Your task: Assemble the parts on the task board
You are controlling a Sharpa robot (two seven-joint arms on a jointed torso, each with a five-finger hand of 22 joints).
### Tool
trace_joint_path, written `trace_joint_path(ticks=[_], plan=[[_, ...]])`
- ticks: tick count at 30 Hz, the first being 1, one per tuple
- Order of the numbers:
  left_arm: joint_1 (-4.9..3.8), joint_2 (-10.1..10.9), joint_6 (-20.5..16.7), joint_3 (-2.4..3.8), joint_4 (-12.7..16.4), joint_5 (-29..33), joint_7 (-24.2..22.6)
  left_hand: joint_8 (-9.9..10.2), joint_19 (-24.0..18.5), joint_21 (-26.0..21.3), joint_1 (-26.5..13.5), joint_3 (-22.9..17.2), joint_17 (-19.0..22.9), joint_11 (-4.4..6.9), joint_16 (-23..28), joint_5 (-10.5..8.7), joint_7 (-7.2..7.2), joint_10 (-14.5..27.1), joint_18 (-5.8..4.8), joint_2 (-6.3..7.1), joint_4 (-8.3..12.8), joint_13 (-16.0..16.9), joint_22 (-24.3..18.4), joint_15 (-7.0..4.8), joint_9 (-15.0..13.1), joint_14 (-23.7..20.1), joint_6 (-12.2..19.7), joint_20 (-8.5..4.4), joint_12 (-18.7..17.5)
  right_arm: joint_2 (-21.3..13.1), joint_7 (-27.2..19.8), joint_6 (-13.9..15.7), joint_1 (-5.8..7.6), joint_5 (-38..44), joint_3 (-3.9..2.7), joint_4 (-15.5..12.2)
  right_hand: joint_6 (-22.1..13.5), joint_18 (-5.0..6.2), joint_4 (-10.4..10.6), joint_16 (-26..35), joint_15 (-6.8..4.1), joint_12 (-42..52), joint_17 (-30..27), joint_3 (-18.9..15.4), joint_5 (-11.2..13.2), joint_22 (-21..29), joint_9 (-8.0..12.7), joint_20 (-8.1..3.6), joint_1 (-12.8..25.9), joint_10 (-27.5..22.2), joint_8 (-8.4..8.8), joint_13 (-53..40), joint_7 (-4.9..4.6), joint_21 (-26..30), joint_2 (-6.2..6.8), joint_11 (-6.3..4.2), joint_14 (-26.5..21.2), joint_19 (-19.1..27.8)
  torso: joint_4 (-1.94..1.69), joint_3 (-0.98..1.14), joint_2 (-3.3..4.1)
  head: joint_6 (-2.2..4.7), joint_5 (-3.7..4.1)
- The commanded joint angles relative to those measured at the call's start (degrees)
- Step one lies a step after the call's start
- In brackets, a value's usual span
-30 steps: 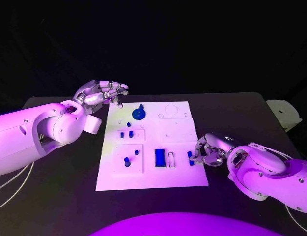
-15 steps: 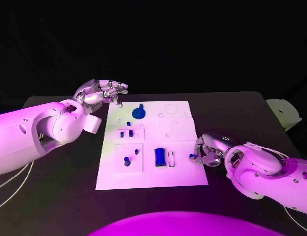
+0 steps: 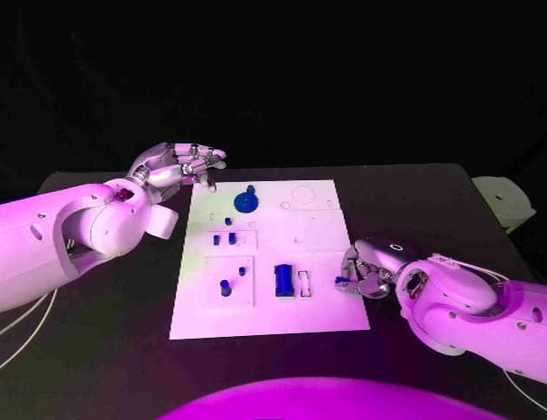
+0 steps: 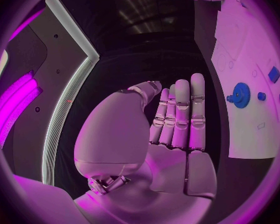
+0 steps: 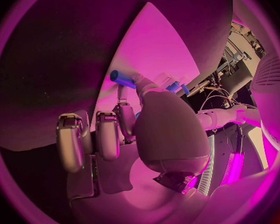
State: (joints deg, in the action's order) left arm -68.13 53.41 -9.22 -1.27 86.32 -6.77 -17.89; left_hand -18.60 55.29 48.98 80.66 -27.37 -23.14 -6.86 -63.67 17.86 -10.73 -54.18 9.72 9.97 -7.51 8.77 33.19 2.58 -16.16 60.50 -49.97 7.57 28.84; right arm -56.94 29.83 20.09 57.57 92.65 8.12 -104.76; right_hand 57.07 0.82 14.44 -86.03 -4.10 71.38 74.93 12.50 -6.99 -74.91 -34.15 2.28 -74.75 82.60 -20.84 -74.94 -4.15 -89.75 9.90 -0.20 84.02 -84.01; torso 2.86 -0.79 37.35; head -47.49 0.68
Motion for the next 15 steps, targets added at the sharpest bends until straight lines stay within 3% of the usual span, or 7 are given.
trace_joint_path(ticks=[1,5,15], plan=[[-0.03,0.0,0.5,0.03,0.2,0.3,-0.3,-0.4,-0.2,-0.2,-0.6,-0.3,0.1,-0.02,0.2,0.08,0.05,0.6,0.84,0.08,0.1,0.1,-0.1,0.08,-0.1,-0.3,0.2,0.30,0.4,-0.3,0.7,-5.3,-0.53,3.9,0.42,0.1,-0.2,-0.82,-0.6,0.2,0.33,-0.3,4.4,-0.2,0.5,-15.1,0.5,0.09,-0.8,-0.6,0.37,-2.8,-0.35,-0.3,0.72,0.22,3.9,-6.0,0.06,0.04,-0.05,-0.21,-0.06],[-0.03,0.1,0.5,0.03,0.2,0.3,-0.2,-0.4,-0.2,-0.2,-0.6,-0.3,0.1,-0.02,0.2,0.08,0.05,0.6,0.84,0.08,0.1,0.1,-0.1,0.08,-0.1,-0.3,0.2,0.30,0.4,-0.7,0.5,-5.9,-0.53,5.7,0.42,-0.5,-0.5,-0.82,-0.9,0.0,0.49,-0.6,4.8,-0.4,0.8,-15.1,0.5,0.21,-1.2,-0.9,0.61,-2.6,-0.57,-0.3,1.58,0.42,4.0,-6.0,0.01,0.11,-0.06,-0.30,-0.01],[-0.02,0.2,0.4,0.03,0.2,0.3,-0.1,-0.4,-0.2,-0.2,-0.6,-0.3,0.1,-0.03,0.2,0.10,0.03,0.7,0.83,0.10,0.1,0.1,-0.1,0.09,-0.1,-0.3,0.3,0.30,0.4,-2.1,0.3,-5.3,-0.53,7.3,0.41,-2.0,-0.7,-0.82,-0.5,0.0,0.64,-0.7,5.0,-0.7,0.4,-15.1,0.5,0.33,-0.8,-1.0,0.75,-2.6,-0.75,-0.3,1.82,0.59,4.0,-6.0,0.07,0.09,-0.11,-0.12,0.13]])
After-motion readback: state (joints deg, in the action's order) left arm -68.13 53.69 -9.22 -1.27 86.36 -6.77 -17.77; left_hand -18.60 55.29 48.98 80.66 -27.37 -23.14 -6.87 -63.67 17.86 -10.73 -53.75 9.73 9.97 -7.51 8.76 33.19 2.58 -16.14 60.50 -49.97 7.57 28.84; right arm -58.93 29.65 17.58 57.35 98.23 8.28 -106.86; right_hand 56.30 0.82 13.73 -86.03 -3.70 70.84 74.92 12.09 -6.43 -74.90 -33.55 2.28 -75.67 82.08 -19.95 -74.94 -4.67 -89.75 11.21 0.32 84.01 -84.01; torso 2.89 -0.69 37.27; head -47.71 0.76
